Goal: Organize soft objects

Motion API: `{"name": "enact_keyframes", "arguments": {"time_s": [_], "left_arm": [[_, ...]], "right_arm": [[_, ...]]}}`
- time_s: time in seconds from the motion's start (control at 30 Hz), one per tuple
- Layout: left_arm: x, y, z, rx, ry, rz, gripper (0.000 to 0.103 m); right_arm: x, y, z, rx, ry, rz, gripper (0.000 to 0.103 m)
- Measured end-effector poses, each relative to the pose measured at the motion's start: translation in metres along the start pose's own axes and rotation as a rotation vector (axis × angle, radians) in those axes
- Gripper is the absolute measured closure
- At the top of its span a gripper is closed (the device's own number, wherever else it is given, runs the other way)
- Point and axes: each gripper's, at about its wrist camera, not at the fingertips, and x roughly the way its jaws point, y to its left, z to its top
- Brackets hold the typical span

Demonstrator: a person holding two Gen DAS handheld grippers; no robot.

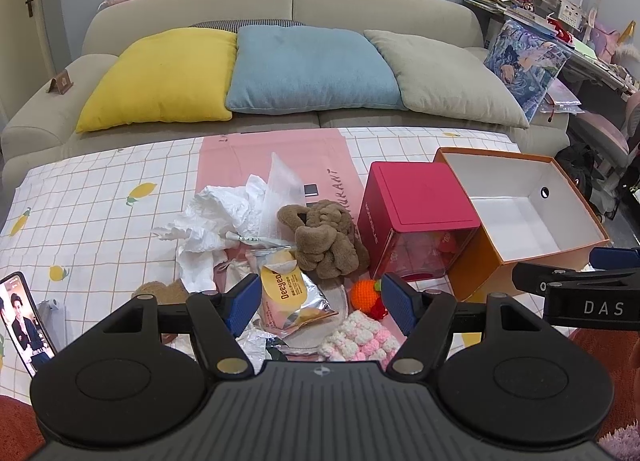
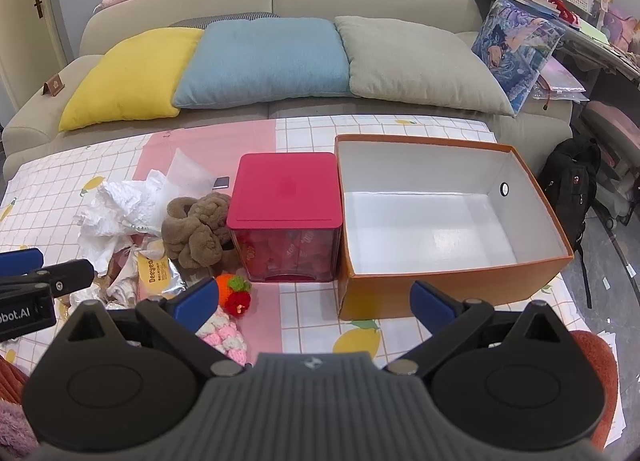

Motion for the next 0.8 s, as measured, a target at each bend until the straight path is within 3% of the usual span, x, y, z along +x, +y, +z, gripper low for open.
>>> {"name": "enact_keyframes", "arguments": {"time_s": [0.8], "left_arm": [[-0.0019, 0.0001, -0.0014, -0.005, 0.003, 0.001, 0.023]], "right_arm": [[0.0003, 0.0023, -0.001, -0.012, 0.008, -0.002, 0.003]]}}
